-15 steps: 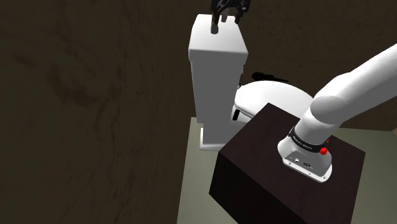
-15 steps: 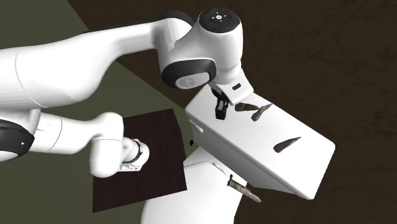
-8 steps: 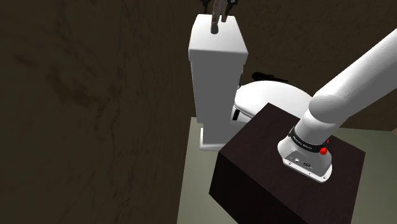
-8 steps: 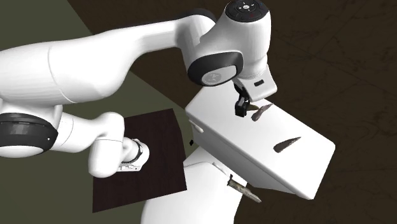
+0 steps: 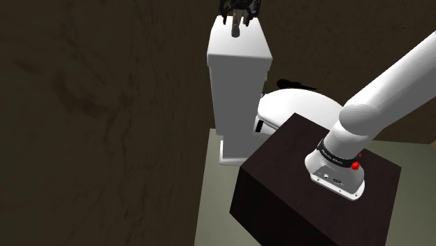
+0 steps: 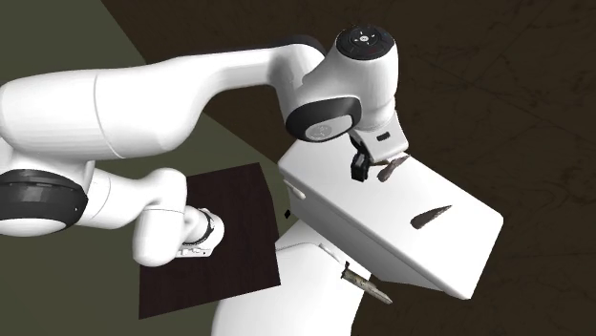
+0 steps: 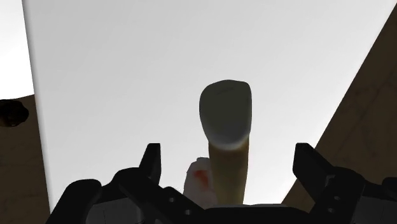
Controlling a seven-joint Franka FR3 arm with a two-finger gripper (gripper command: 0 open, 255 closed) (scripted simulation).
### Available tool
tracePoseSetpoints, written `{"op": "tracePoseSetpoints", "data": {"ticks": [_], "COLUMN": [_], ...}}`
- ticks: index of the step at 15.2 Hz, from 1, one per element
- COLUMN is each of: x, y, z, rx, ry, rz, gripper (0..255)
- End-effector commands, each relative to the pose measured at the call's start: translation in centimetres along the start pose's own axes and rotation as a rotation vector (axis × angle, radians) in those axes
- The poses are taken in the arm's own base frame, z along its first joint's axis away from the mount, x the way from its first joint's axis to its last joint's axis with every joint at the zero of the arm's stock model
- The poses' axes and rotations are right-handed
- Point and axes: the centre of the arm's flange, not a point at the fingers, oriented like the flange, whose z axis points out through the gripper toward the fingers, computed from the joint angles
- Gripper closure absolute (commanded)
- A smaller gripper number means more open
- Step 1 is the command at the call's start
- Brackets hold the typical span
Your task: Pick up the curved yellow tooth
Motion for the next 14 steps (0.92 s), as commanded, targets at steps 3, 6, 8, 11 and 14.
{"op": "tracePoseSetpoints", "data": {"ticks": [3, 6, 8, 11, 14], "x": [-0.1, -0.1, -0.1, 0.0, 0.5], "y": [0.0, 0.0, 0.0, 0.0, -0.1], "z": [0.1, 0.1, 0.1, -0.4, -1.9], "rx": [0.000, 0.000, 0.000, 0.000, 0.000], "ry": [0.000, 0.000, 0.000, 0.001, 0.001], "rz": [0.000, 0.000, 0.000, 0.000, 0.000], "gripper": [255, 255, 255, 255, 255]}}
